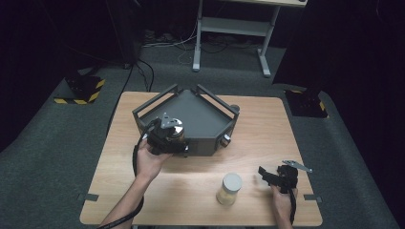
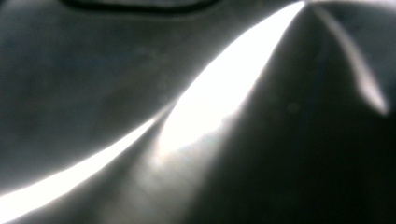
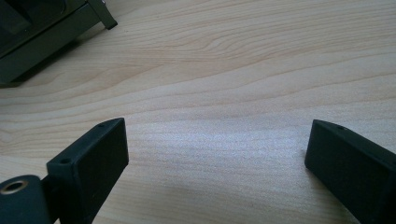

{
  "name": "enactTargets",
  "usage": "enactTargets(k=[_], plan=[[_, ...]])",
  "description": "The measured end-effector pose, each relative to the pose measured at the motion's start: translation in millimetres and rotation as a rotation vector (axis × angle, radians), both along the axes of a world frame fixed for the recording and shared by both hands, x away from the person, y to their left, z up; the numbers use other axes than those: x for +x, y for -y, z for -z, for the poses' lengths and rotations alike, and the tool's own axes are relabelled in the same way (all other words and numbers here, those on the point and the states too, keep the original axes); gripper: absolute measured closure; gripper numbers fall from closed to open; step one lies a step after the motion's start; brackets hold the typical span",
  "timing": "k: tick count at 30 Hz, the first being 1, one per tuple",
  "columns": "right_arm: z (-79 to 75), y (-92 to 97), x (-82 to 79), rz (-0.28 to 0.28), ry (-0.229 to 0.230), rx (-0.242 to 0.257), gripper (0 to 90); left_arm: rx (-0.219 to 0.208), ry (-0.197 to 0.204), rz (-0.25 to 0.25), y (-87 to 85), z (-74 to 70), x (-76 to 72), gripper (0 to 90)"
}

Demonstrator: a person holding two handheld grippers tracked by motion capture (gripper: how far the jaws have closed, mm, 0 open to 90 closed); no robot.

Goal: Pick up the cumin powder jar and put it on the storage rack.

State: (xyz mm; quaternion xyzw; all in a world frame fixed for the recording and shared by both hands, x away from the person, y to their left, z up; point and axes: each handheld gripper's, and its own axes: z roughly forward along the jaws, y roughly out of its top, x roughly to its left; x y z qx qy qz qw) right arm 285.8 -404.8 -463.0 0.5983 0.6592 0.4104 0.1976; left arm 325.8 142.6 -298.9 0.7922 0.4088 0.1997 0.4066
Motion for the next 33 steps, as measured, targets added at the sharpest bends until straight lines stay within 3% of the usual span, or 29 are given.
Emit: enactTargets(k=[6,8,18,19,23,24,25,33], plan=[[0.2,0.5,0.0,-0.001,0.001,0.002,5.4,0.006,0.008,-0.031,4.7,-5.2,16.5,31.6],[0.3,0.7,0.0,-0.001,0.001,0.002,5.4,-0.023,0.017,-0.063,7.2,-0.4,21.7,31.6],[0.4,1.4,0.2,-0.005,0.001,0.005,5.4,-0.038,0.015,-0.120,17.2,6.5,47.7,31.6],[0.4,1.4,0.2,-0.005,0.001,0.005,5.4,0.005,-0.011,-0.092,14.6,-0.3,53.7,31.6],[0.4,1.5,0.1,-0.005,0.001,0.006,5.4,0.014,-0.018,-0.109,18.0,3.0,62.4,31.6],[0.5,1.5,0.1,-0.005,0.001,0.006,5.4,-0.051,0.009,-0.158,22.9,14.8,60.0,31.6],[0.5,1.6,0.1,-0.005,0.001,0.006,5.4,0.017,-0.026,-0.120,18.8,5.1,66.7,31.6],[0.6,1.6,0.0,-0.005,0.002,0.006,5.5,0.043,-0.035,-0.146,22.5,11.2,74.5,31.6]])
